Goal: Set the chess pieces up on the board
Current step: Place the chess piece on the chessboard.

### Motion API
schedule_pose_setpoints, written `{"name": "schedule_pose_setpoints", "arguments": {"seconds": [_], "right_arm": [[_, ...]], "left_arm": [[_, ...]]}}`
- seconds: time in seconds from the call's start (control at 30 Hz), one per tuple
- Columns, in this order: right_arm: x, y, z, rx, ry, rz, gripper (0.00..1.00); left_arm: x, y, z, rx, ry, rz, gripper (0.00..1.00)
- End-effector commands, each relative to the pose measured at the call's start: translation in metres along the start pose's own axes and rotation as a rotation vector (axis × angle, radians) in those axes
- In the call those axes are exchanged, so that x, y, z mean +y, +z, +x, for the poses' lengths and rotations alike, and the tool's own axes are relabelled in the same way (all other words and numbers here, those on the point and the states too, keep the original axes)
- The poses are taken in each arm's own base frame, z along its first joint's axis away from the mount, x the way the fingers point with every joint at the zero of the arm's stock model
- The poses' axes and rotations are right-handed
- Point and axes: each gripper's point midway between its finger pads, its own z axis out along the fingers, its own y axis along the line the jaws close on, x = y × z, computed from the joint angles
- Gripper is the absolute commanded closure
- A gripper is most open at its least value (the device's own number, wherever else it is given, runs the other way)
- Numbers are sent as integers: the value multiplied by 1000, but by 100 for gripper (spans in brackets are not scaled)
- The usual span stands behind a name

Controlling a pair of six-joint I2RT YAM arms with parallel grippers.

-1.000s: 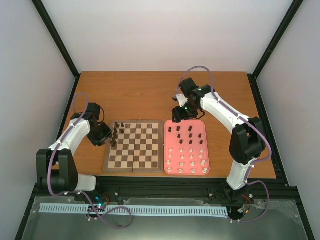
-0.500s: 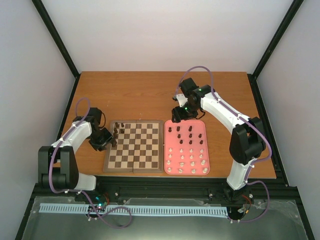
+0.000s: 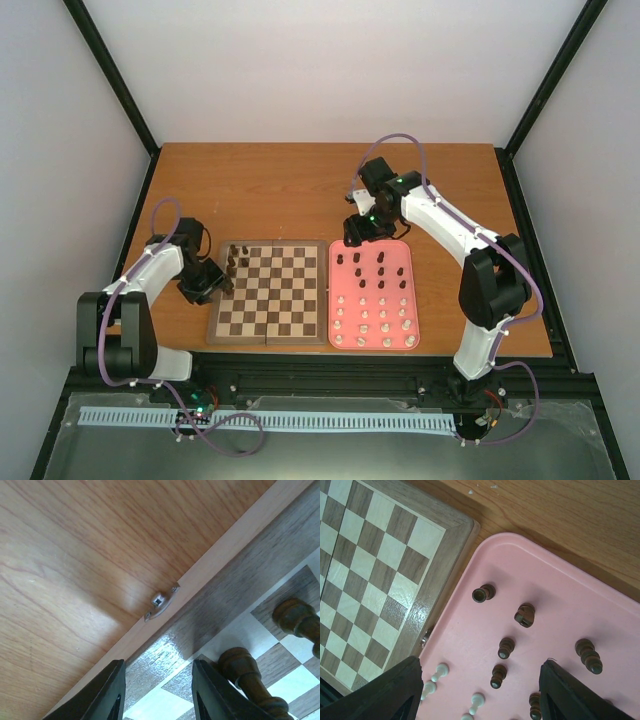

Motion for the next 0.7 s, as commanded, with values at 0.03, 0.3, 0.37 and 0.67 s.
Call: {"name": "schedule_pose_setpoints", "arguments": {"seconds": [0.03,0.3,0.37,0.67], "right_arm": [[0,-5,1,-13,-5,-7,37],[5,-8,1,-16,-16,-27,37],[8,-9,1,-19,-21,-35,37],[14,-4,4,-5,-33,-55,37]], "left_arm": [[5,-2,-4,-19,4,-4,57],[19,-9,-9,-35,-13,-20,57],[20,-11,-9,-38,-10,-20,57],[5,-15,-13,-26,-17,34,57]]}}
